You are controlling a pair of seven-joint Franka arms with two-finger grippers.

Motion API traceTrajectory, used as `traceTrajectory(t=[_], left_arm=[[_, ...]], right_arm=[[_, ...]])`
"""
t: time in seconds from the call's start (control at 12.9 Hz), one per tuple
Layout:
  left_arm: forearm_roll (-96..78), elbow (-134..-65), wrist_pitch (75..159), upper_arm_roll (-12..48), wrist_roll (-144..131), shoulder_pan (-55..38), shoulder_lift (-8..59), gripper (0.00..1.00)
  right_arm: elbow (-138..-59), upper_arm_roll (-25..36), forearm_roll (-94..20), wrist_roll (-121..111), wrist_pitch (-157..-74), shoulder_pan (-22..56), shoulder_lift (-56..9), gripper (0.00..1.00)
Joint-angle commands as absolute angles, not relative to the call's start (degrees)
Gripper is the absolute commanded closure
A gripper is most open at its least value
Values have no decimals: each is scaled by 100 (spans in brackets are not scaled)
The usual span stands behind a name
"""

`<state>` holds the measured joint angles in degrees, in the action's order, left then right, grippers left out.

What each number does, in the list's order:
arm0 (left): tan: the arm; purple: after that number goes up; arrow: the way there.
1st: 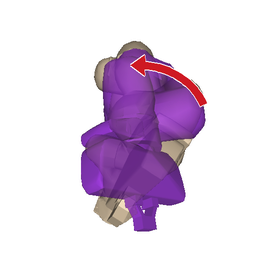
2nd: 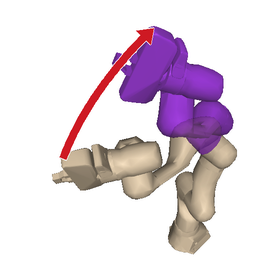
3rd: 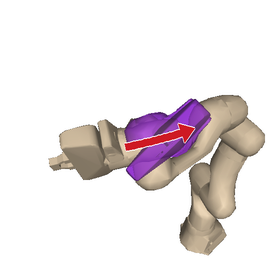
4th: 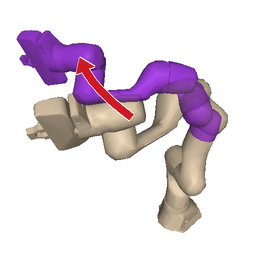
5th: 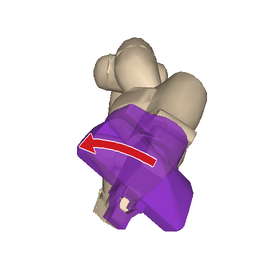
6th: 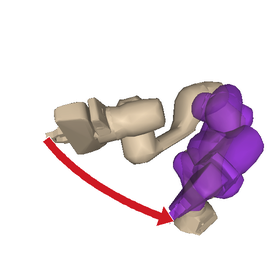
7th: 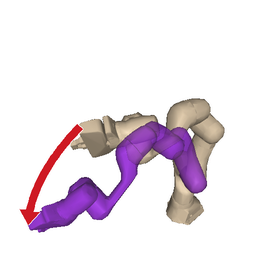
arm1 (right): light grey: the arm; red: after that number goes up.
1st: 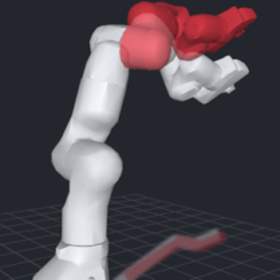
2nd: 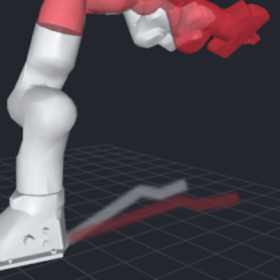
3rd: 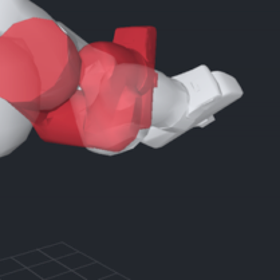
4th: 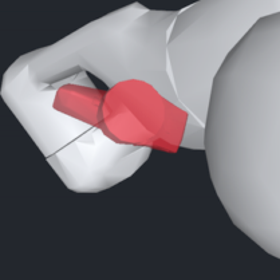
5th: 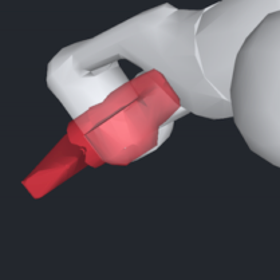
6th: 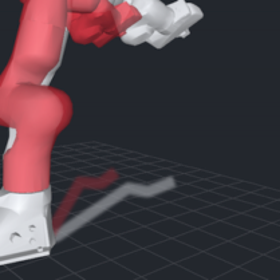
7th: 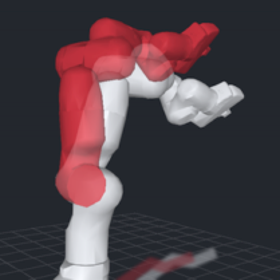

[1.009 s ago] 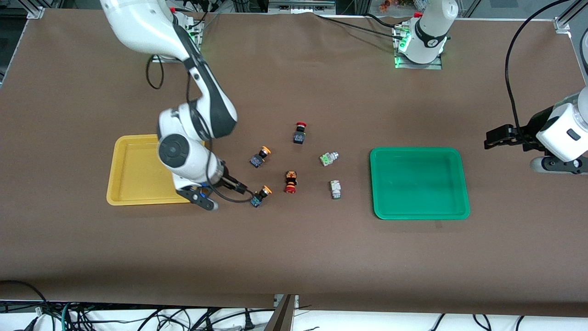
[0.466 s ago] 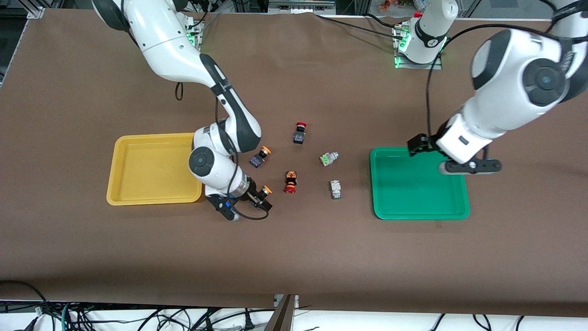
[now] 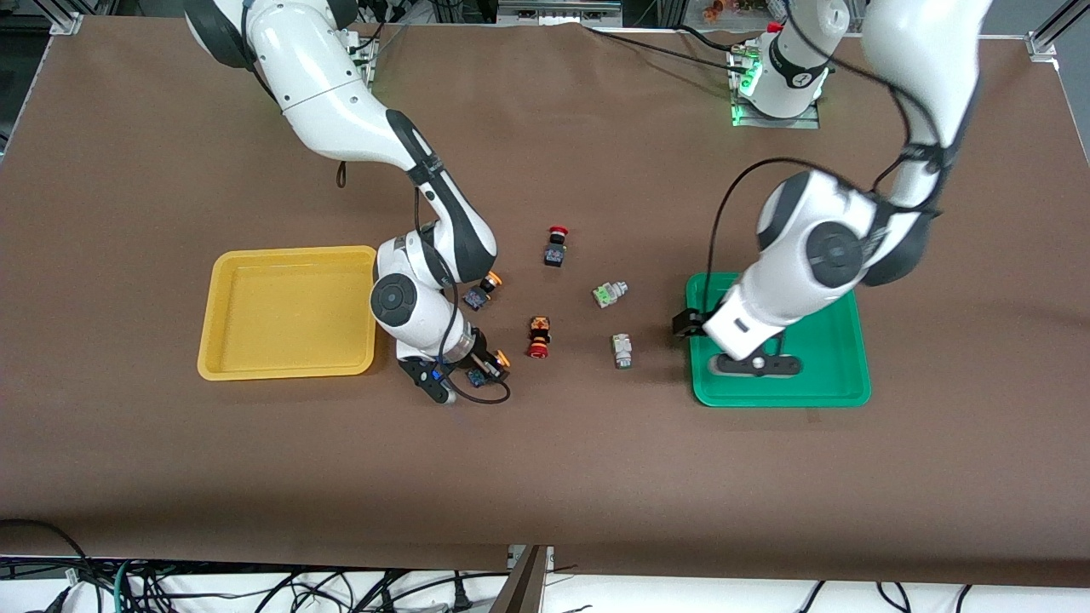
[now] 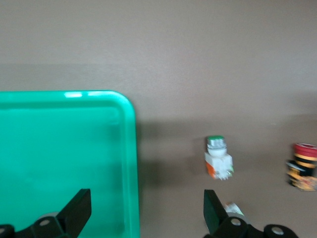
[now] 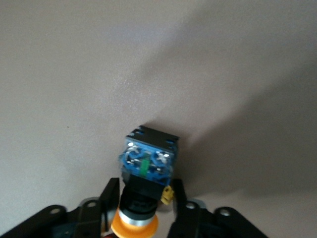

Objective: Place green and yellow buttons in trays
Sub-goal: 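Grasp the blue button with the right gripper while the left gripper reaches the white button, then place the blue button in the yellow tray with the right gripper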

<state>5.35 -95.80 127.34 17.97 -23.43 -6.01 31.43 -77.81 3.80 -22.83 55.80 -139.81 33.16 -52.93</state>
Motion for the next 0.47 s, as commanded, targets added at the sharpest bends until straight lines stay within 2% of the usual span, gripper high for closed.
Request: traceTrajectory(t=[0.0, 0.16, 0.23, 0.31, 0.39], left_arm=[[1080, -9422, 12962, 1793, -3221, -1122, 3532, 0], [1186, -9404, 13323, 1793, -3909, -1291, 3787, 0], [1221, -9369, 13420, 1793, -4016, -1335, 3884, 0], [1239, -9273, 13517, 1793, -4095, -1379, 3989, 0], [1239, -9246, 13570, 1784, -4226, -1476, 4069, 0]], right_arm=[[-7735, 413, -2294, 5197, -13136, 3087, -4985, 87], [-7769, 561, -2224, 4023, -11863, 2665, -4450, 87], [-7865, 884, -2119, 3399, -11178, 2637, -4204, 87], [-8092, 1271, -1918, 2757, -10788, 2645, -3984, 87], [-8538, 1492, -1759, 2055, -10776, 2637, -3712, 86]])
